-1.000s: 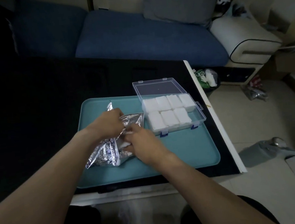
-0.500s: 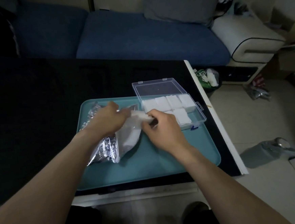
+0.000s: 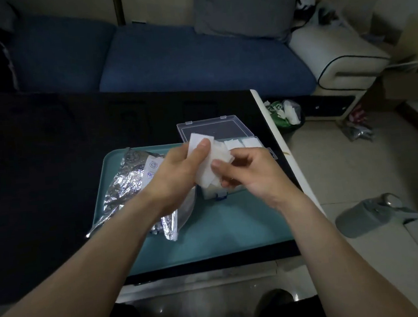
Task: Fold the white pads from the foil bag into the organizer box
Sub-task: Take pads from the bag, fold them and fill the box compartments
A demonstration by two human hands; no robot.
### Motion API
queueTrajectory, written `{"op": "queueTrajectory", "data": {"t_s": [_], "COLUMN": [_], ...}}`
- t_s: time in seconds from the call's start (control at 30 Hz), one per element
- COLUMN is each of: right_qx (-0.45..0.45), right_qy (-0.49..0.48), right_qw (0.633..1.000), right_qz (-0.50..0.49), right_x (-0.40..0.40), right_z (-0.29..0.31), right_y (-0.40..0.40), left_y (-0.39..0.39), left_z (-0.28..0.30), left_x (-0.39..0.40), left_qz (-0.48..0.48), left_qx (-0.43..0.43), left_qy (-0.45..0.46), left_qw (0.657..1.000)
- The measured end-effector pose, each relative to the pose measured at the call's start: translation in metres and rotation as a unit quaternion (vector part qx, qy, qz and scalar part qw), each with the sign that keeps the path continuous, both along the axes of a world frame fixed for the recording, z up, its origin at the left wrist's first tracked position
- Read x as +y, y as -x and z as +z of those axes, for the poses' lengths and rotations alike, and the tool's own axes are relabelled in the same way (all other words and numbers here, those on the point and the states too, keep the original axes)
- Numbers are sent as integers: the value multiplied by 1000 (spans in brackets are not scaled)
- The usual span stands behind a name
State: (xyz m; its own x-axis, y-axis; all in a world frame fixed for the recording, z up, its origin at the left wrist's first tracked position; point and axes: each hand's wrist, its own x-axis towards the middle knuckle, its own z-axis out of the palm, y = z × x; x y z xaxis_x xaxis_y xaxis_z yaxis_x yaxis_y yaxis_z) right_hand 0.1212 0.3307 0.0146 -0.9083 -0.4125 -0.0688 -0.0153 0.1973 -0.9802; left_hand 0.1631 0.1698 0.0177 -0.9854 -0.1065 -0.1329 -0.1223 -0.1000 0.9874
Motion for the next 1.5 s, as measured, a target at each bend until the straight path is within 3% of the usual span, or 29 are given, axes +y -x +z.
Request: {"op": "queueTrajectory", "data": {"t_s": [0.1,0.27,0.43,0.57,0.77,0.97,1.1,1.3,1.5], "right_qx": [130,128,161,171,100,90,59,72,157], "right_qy": [-102,-114,-88,-78,-44,-4,35,-71,-178], "right_qw": [981,972,967,968,985,989,997,994,971], "right_qz": [-101,-163,-175,-168,-133,-116,-43,30,17], "right_x": [4,10,8,9,18,32,40,34,23], "right_z": [-6,-3,-1,-3,2,11,15,8,0], "right_y": [3,4,0,1,5,8,10,11,8], "left_y": [-1,3,4,7,6,7,7,6,7], "left_z": [-8,-7,-13,-18,-25,-31,-29,-29,-27], "left_x": [16,28,29,26,23,20,18,26,25], "left_qz": [26,58,44,47,17,77,73,5,-30], "left_qx": [-3,-59,-26,-12,-14,-31,-26,-31,-97], "left_qy": [-7,-154,-82,-45,-51,-5,-5,3,-95], "left_qw": [1000,985,995,998,998,997,997,999,990]}}
